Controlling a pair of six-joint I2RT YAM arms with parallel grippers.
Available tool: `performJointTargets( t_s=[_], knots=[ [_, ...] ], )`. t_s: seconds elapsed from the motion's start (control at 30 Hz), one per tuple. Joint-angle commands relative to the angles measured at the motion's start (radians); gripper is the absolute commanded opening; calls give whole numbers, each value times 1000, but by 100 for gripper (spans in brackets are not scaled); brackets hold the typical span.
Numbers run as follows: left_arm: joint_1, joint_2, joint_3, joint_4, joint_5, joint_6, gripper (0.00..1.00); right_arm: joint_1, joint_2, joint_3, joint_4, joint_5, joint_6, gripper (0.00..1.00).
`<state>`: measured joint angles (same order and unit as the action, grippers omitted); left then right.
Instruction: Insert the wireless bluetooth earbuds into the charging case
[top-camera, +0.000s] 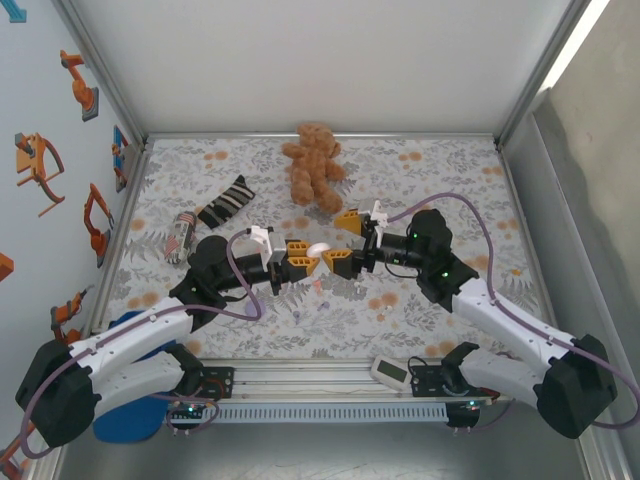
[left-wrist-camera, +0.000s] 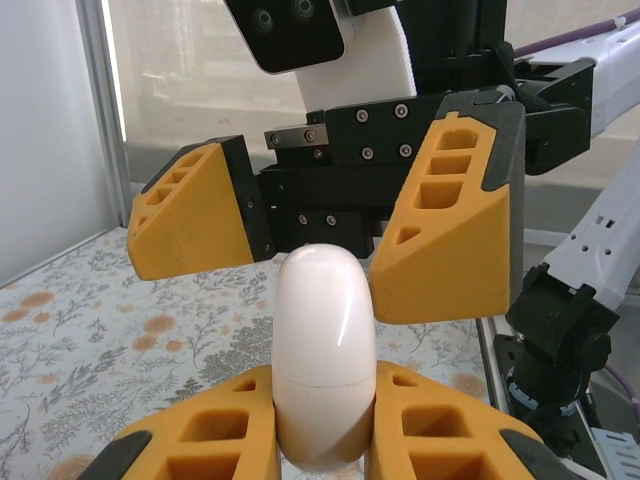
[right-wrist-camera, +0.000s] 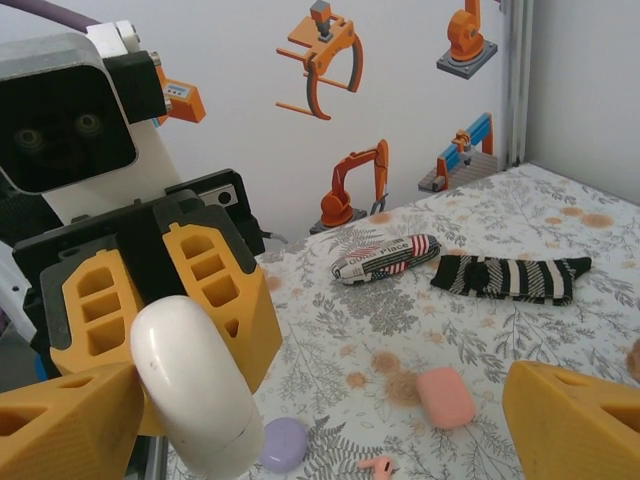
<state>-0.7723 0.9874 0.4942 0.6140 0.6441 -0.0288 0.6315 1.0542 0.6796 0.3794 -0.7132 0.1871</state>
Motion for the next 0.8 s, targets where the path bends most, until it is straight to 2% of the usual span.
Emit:
performJointTargets(
  t_s=[0.0, 0.57, 0.77],
  knots=[
    [-10, -7, 37, 1, 21, 32, 0, 5, 3, 44, 14, 39, 6, 89],
    [-25, -31, 47, -53, 18, 57, 0, 5, 8, 124, -55, 108, 33, 89],
    [-26, -52, 32, -83, -17, 61, 0, 5, -40, 153, -144, 129, 36, 89]
  ],
)
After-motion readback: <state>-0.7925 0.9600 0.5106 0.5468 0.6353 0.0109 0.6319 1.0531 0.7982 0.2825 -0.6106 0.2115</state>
